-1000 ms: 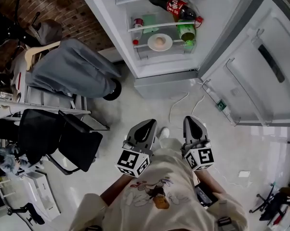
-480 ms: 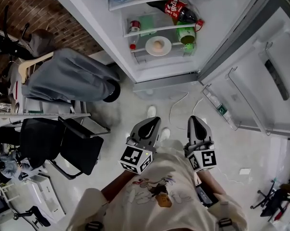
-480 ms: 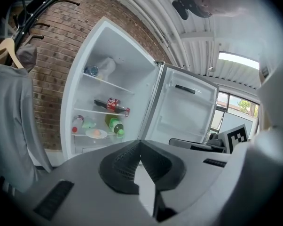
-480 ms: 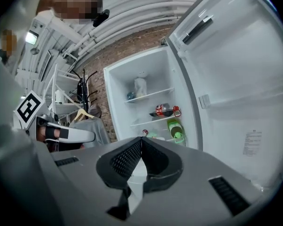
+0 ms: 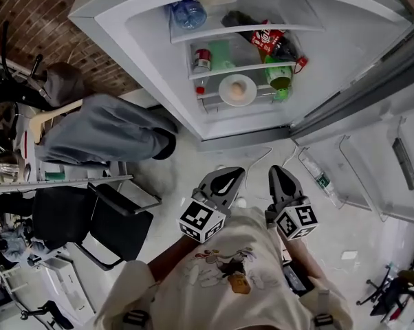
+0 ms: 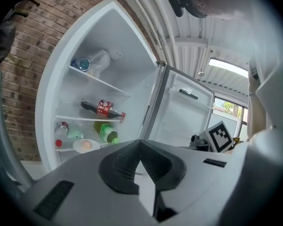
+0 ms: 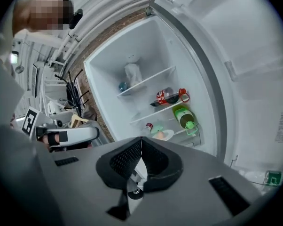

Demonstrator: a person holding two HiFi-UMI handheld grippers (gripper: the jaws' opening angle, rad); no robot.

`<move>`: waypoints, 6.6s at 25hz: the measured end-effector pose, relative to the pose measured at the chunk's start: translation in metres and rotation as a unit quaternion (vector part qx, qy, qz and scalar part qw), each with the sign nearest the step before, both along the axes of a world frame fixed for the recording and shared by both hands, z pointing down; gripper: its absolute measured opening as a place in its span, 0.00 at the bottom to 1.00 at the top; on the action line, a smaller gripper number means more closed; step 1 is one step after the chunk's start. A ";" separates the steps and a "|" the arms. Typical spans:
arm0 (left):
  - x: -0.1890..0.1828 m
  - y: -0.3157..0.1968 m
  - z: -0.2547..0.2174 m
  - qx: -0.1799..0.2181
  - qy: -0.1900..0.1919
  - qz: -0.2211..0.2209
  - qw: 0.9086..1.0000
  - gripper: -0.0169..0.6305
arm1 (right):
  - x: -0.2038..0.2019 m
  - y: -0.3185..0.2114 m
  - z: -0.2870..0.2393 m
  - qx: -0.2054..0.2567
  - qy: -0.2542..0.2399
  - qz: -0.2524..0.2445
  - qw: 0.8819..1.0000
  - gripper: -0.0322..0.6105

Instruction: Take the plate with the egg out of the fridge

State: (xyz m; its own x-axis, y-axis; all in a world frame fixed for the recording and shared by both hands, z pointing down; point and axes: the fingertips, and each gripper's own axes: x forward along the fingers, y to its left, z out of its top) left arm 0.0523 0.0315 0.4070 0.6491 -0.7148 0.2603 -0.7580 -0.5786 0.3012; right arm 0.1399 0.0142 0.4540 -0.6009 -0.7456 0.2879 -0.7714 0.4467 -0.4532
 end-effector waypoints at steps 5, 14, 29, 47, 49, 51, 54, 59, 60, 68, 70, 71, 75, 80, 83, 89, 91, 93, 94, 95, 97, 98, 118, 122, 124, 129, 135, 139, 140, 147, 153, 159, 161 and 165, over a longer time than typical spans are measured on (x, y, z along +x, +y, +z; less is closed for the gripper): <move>-0.007 -0.031 0.002 0.014 -0.020 0.039 0.999 0.04 | -0.023 -0.032 0.001 -0.005 0.002 -0.003 1.000 0.06; -0.008 -0.064 0.014 0.025 -0.028 0.127 0.991 0.04 | -0.037 -0.072 0.020 -0.045 -0.003 0.052 0.998 0.06; -0.016 -0.093 0.023 0.016 -0.036 0.141 0.989 0.04 | -0.052 -0.113 0.036 -0.100 -0.061 0.075 0.990 0.06; -0.024 -0.108 0.030 0.022 -0.050 0.123 0.991 0.04 | -0.063 -0.139 0.056 -0.157 -0.150 0.079 0.973 0.06; -0.024 -0.109 0.031 0.029 -0.057 0.122 0.990 0.04 | -0.064 -0.140 0.058 -0.170 -0.164 0.082 0.968 0.06; -0.024 -0.110 0.034 0.034 -0.066 0.120 0.990 0.04 | -0.064 -0.142 0.060 -0.177 -0.170 0.085 0.966 0.06; -0.024 -0.111 0.037 0.036 -0.074 0.118 0.990 0.04 | -0.066 -0.145 0.063 -0.182 -0.174 0.084 0.964 0.07; -0.027 -0.112 0.039 0.040 -0.086 0.112 0.989 0.04 | -0.069 -0.152 0.068 -0.192 -0.185 0.080 0.961 0.10; -0.027 -0.112 0.040 0.041 -0.089 0.111 0.989 0.04 | -0.069 -0.153 0.070 -0.194 -0.185 0.080 0.960 0.10; -0.032 -0.112 0.047 0.034 -0.091 0.103 0.990 0.04 | -0.072 -0.161 0.088 -0.217 -0.191 0.084 0.954 0.15; -0.032 -0.111 0.047 0.034 -0.091 0.102 0.990 0.04 | -0.071 -0.164 0.091 -0.219 -0.192 0.087 0.953 0.15; -0.032 -0.111 0.047 0.034 -0.091 0.102 0.990 0.04 | -0.071 -0.165 0.092 -0.220 -0.192 0.088 0.952 0.15; -0.033 -0.109 0.046 0.035 -0.090 0.100 0.990 0.04 | -0.070 -0.171 0.100 -0.226 -0.192 0.093 0.950 0.16; -0.038 -0.108 0.049 0.035 -0.093 0.098 0.990 0.04 | -0.072 -0.176 0.107 -0.235 -0.194 0.098 0.948 0.16; -0.039 -0.107 0.052 0.041 -0.104 0.101 0.989 0.04 | -0.073 -0.180 0.112 -0.238 -0.194 0.102 0.946 0.16; -0.041 -0.109 0.064 0.039 -0.115 0.102 0.987 0.04 | -0.075 -0.188 0.121 -0.246 -0.197 0.110 0.943 0.16; -0.042 -0.109 0.067 0.037 -0.116 0.102 0.987 0.04 | -0.076 -0.190 0.124 -0.247 -0.198 0.113 0.942 0.16; -0.043 -0.109 0.069 0.036 -0.117 0.103 0.987 0.04 | -0.076 -0.192 0.127 -0.249 -0.198 0.116 0.941 0.16; -0.044 -0.109 0.070 0.036 -0.117 0.102 0.987 0.04 | -0.077 -0.194 0.130 -0.250 -0.197 0.118 0.941 0.16; -0.044 -0.110 0.072 0.036 -0.118 0.102 0.987 0.04 | -0.077 -0.195 0.132 -0.250 -0.195 0.119 0.941 0.16; -0.045 -0.111 0.076 0.034 -0.120 0.101 0.987 0.04 | -0.077 -0.198 0.137 -0.249 -0.190 0.122 0.942 0.16; -0.046 -0.111 0.079 0.032 -0.121 0.101 0.987 0.04 | -0.077 -0.199 0.139 -0.249 -0.190 0.124 0.942 0.16; -0.051 -0.110 0.090 0.021 -0.130 0.095 0.987 0.04 | -0.079 -0.229 0.173 -0.269 -0.196 0.160 0.929 0.20; -0.051 -0.109 0.092 0.018 -0.132 0.093 0.987 0.04 | -0.080 -0.230 0.179 -0.276 -0.198 0.162 0.926 0.20; -0.052 -0.109 0.093 0.016 -0.134 0.092 0.987 0.04 | -0.080 -0.231 0.181 -0.279 -0.199 0.163 0.925 0.20; -0.052 -0.108 0.093 0.016 -0.137 0.089 0.986 0.04 | -0.082 -0.234 0.188 -0.287 -0.205 0.165 0.921 0.20; -0.055 -0.106 0.095 0.013 -0.141 0.084 0.986 0.04 | -0.083 -0.238 0.194 -0.291 -0.216 0.167 0.917 0.20; -0.058 -0.107 0.095 0.012 -0.144 0.079 0.986 0.04 | -0.083 -0.242 0.198 -0.298 -0.226 0.169 0.912 0.20; -0.059 -0.107 0.096 0.012 -0.145 0.079 0.986 0.04 | -0.083 -0.243 0.198 -0.299 -0.230 0.170 0.910 0.20; -0.059 -0.106 0.096 0.013 -0.150 0.079 0.985 0.04 | -0.084 -0.245 0.202 -0.307 -0.246 0.172 0.903 0.20; -0.059 -0.107 0.096 0.013 -0.151 0.079 0.985 0.04 | -0.084 -0.250 0.204 -0.307 -0.259 0.177 0.898 0.20; -0.059 -0.107 0.097 0.013 -0.151 0.078 0.985 0.04 | -0.086 -0.254 0.205 -0.315 -0.279 0.178 0.889 0.20; -0.060 -0.108 0.097 0.012 -0.151 0.076 0.985 0.04 | -0.086 -0.255 0.206 -0.317 -0.280 0.179 0.888 0.20; -0.061 -0.109 0.097 0.012 -0.152 0.075 0.985 0.04 | -0.089 -0.258 0.203 -0.317 -0.289 0.173 0.887 0.20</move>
State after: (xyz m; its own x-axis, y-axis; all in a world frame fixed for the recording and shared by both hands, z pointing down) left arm -0.0087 -0.0776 0.5044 0.6432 -0.6244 0.4432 -0.7160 -0.6956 0.0591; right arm 0.0508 -0.2436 0.6575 -0.5516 -0.7122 0.4341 -0.3701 -0.2575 -0.8926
